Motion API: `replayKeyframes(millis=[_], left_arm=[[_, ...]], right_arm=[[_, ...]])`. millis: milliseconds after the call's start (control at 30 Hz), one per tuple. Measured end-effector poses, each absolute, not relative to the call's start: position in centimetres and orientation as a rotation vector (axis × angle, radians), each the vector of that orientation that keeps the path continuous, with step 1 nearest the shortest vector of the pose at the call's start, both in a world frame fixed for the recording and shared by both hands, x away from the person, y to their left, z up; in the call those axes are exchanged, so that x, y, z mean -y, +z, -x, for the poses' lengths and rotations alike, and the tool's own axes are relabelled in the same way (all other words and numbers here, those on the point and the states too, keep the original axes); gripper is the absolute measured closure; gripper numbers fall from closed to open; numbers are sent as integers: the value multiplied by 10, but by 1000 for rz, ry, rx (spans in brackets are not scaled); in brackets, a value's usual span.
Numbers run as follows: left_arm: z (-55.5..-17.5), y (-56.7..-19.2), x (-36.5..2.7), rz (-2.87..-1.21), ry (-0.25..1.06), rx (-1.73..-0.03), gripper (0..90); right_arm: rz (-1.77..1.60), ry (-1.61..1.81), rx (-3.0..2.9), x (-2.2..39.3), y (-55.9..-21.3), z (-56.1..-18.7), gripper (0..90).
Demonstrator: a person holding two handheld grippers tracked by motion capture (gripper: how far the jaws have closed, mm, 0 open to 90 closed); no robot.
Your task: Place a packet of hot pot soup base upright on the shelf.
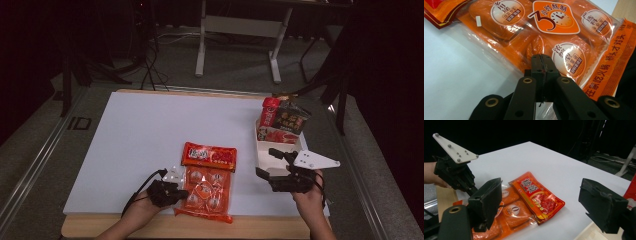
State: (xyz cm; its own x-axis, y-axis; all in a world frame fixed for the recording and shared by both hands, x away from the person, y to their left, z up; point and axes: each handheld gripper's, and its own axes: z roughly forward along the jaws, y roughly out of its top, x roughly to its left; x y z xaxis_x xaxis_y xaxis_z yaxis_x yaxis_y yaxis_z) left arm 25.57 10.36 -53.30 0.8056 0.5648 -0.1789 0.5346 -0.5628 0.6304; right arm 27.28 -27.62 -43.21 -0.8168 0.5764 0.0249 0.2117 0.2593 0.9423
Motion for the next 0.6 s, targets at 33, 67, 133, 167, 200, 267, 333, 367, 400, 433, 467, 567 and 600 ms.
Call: replayKeyframes(millis=[33,67,133,167,200,267,333,367,400,433,467,567,600], left_arm=[[-256,-533,-102,-2292,56,-804,899],[-256,-533,-101,-2293,58,-801,899],[-256,-533,-99,-2297,56,-796,899],[-256,-533,-99,-2297,56,-796,899],[-257,-533,-96,-2293,47,-797,899],[-257,-532,-93,-2294,51,-789,899],[-257,-532,-91,-2291,51,-789,899],[-257,-532,-91,-2291,51,-789,899],[-258,-531,-88,-2291,42,-776,899],[-258,-531,-86,-2291,41,-770,898],[-259,-531,-85,-2293,43,-761,898],[-262,-530,-84,-2280,35,-751,898],[-262,-529,-85,-2273,33,-748,897]], right_arm=[[-722,1576,-2211,276,-432,-273,187],[-717,1576,-2210,276,-432,-273,187],[-718,1579,-2211,276,-432,-273,187],[-718,1578,-2212,276,-432,-273,187],[-718,1578,-2212,276,-432,-273,187],[-720,1576,-2211,276,-431,-272,187],[-720,1576,-2212,276,-431,-272,187],[-720,1579,-2210,276,-431,-271,187],[-720,1579,-2210,276,-431,-271,187],[-725,1578,-2211,276,-431,-272,187],[-725,1579,-2211,276,-432,-272,187],[-726,1570,-2212,276,-432,-272,187],[-726,1566,-2209,276,-431,-271,186]])
